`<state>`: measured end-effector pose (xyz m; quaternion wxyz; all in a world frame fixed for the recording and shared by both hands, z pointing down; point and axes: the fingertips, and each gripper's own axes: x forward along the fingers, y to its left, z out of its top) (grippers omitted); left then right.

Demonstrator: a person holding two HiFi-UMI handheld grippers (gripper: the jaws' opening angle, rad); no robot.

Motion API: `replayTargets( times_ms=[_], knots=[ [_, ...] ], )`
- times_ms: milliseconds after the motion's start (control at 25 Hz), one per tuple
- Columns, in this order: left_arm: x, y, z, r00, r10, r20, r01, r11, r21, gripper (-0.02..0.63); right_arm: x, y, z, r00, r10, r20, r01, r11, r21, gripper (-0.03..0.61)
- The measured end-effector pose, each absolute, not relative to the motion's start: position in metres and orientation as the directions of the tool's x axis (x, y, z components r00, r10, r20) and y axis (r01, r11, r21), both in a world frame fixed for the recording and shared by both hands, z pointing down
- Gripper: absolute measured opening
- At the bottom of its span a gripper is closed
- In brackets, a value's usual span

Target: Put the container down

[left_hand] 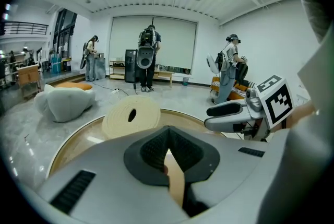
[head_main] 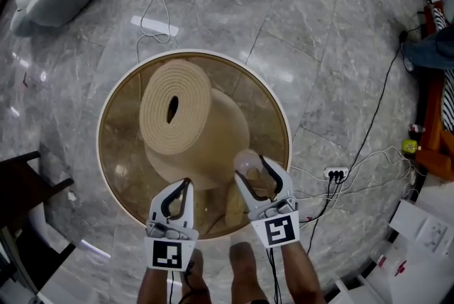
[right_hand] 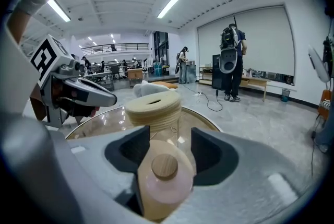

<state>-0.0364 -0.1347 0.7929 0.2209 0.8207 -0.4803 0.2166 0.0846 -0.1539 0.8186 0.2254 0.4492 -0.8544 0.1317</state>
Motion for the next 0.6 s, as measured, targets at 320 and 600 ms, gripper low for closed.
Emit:
replayTargets(
  times_ms=[320,600],
  knots=[
    [-0.033,-0.147,0.729,0.452,-0.723,0.522,-0.881,-0.454,0.134,0.014,0.089,-0.159,0.758,-0.476,-0.736,0.480,-0.847,0.530,-0.027,0.236],
    [-0.032,-0.159,0.649,0.461,-0.755,0.465,-0.877,-0.467,0.111,0.014,0.091,-0.165,0.682,-0.460,-0.764,0.453,-0.863,0.505,-0.026,0.227]
  ],
)
